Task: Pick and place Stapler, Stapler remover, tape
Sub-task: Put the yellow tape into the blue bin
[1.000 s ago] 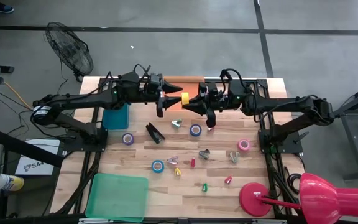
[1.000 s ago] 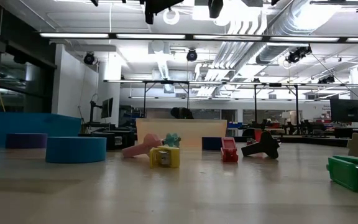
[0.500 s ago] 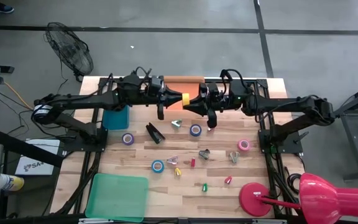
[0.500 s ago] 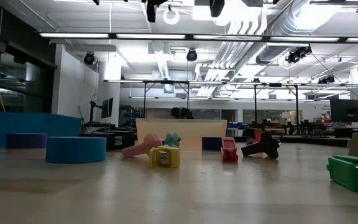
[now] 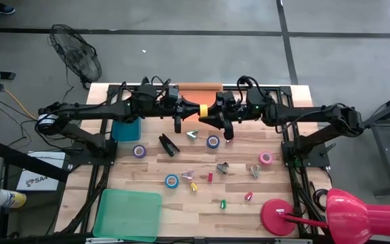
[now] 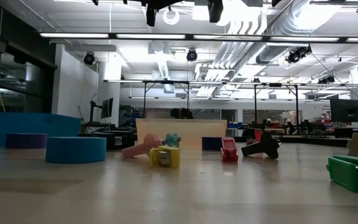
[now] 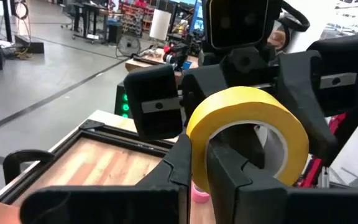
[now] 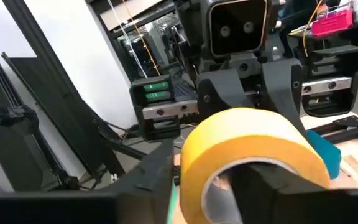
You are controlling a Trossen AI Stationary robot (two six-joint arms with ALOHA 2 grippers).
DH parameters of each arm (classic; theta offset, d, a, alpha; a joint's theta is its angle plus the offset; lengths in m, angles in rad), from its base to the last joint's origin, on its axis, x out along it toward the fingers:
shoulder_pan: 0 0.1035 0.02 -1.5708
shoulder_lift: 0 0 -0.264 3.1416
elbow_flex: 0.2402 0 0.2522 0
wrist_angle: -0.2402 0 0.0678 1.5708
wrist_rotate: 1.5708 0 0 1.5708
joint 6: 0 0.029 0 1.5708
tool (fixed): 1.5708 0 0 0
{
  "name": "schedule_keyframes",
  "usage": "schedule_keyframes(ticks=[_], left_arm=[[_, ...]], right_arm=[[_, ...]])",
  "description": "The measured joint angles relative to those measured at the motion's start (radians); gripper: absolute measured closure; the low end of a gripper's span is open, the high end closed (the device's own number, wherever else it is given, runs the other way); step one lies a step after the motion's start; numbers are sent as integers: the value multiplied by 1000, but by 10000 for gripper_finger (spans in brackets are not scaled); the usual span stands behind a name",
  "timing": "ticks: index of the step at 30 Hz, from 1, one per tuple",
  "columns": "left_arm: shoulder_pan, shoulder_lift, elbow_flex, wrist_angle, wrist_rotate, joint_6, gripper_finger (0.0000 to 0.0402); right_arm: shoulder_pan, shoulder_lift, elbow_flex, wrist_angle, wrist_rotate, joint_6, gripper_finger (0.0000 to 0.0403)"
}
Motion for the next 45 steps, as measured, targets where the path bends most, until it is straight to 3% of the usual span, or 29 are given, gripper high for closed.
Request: schedule_keyframes(ticks=[4,8,14,18,24,31,39,45], left_arm=[[1,-12,0,-48,-35,3,381],[1,-57,0,-152,-118,35,381],[2,-174,0,-484,-353,39,381],[2,-245,1,-795,-511,-90,381],[3,-272,0,-1257,-675,-427,381],[122,-235,-16,-1472,-643,-677,381],[359,-187,-107,-1483,-524,-655,381],[499,-170,-170,-1489,-504,-652,381]], right_arm=[[0,-9,0,-25,-3,1,214],[-3,-46,0,-106,5,-19,200],[-7,-99,1,-259,75,-19,198],[-7,-105,1,-347,131,-16,198],[-7,-107,1,-415,194,3,197],[-7,-107,1,-426,258,1,196],[-7,-107,1,-463,307,28,196],[-6,-107,1,-480,299,44,196]])
